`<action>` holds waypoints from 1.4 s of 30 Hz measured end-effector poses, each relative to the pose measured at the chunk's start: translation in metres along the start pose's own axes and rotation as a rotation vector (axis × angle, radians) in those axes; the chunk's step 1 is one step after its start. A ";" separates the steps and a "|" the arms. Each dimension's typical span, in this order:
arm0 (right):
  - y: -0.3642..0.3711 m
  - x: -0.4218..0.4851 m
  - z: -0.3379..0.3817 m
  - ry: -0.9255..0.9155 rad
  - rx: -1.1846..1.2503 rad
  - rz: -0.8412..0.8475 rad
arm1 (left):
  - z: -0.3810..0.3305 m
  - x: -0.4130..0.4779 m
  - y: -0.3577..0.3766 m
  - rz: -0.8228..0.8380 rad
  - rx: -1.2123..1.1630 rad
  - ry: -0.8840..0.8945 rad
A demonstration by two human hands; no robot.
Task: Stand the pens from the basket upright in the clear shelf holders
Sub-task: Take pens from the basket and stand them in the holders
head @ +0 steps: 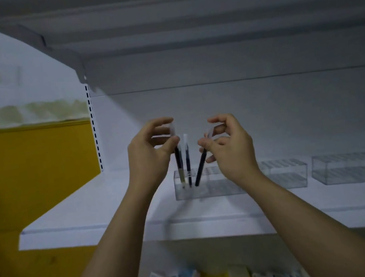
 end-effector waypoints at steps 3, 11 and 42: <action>0.010 0.023 0.000 -0.042 0.032 -0.037 | 0.010 0.021 -0.002 -0.045 0.001 0.035; 0.022 0.045 -0.023 -0.047 0.041 -0.059 | 0.041 0.034 0.001 -0.038 -0.019 0.006; 0.029 0.030 -0.002 -0.021 -0.699 0.431 | 0.030 -0.001 0.017 0.287 0.564 -0.097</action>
Point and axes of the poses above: each hand's wrist, its own x-axis towards the middle knuckle, its own y-axis out of the palm, z = x × y, the point moved 7 cm from there along x, towards the middle knuckle, and after that the axes turned 5 degrees about y, right-handed, at the moved point
